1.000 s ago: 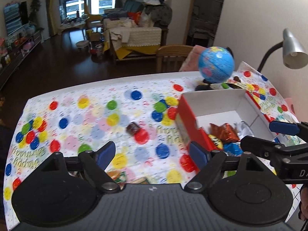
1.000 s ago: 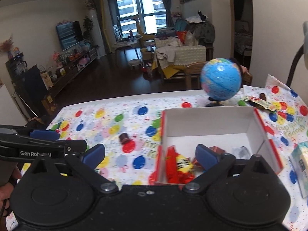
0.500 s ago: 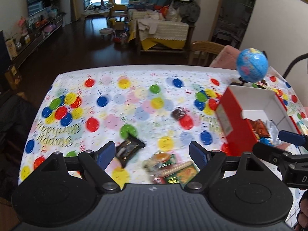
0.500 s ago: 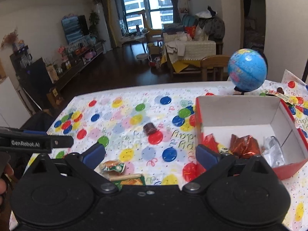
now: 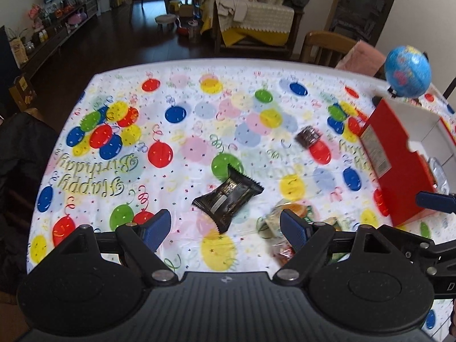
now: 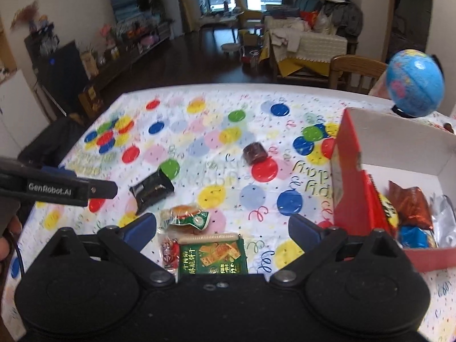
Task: Organize snacks
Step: 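Move both tools back from the box toward the remaining snacks on the table, then grasp the black chocolate packet with the left tool while the right tool grasps the orange-and-green candy packet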
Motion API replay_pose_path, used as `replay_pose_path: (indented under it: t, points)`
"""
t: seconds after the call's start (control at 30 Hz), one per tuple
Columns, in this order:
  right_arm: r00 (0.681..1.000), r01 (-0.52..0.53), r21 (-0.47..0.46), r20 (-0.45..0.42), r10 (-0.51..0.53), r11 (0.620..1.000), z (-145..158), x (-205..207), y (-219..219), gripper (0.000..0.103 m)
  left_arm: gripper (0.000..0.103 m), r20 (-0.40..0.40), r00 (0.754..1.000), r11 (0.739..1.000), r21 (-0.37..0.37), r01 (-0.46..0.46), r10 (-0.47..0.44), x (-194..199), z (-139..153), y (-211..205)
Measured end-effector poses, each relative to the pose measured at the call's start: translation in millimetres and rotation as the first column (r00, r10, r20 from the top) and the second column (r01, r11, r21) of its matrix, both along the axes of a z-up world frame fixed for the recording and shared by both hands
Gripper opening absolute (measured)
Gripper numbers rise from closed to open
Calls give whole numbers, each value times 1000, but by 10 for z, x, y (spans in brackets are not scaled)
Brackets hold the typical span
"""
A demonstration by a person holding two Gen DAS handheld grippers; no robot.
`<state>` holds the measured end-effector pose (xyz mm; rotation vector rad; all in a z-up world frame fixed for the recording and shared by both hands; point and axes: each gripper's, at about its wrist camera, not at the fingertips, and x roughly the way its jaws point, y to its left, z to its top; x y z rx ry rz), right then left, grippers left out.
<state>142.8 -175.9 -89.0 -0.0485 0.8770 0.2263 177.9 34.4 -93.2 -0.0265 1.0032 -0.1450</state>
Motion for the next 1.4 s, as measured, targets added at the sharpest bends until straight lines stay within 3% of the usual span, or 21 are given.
replay_pose_path:
  t: [0.2, 0.37, 0.53, 0.83, 0.97, 1.27, 1.4]
  points:
    - [994, -87, -25, -73, 85, 996, -280, 219, 153, 93, 84, -57, 997, 999, 19, 47, -46, 250, -282, -24]
    - [986, -116, -23, -126, 112, 993, -486, 406, 255, 83, 84, -81, 994, 996, 33, 80, -77, 431, -437, -82]
    - [972, -172, 2, -162, 170, 985, -642, 551, 379, 83, 84, -103, 987, 992, 27, 126, -123, 576, -569, -118]
    - [964, -178, 37, -196, 182, 983, -805, 768, 470, 82, 84, -155, 977, 989, 8, 149, -146, 748, -764, -148]
    - [957, -187, 42, -216, 192, 981, -870, 799, 498, 74, 82, -152, 977, 989, 14, 150, -147, 768, -798, -154]
    - [955, -185, 50, -226, 192, 981, -903, 788, 503, 65, 49, -150, 983, 992, 49, 116, -108, 766, -799, -112]
    - [960, -177, 42, -214, 182, 983, -871, 758, 490, 64, 47, -139, 986, 994, 55, 97, -89, 737, -777, -78]
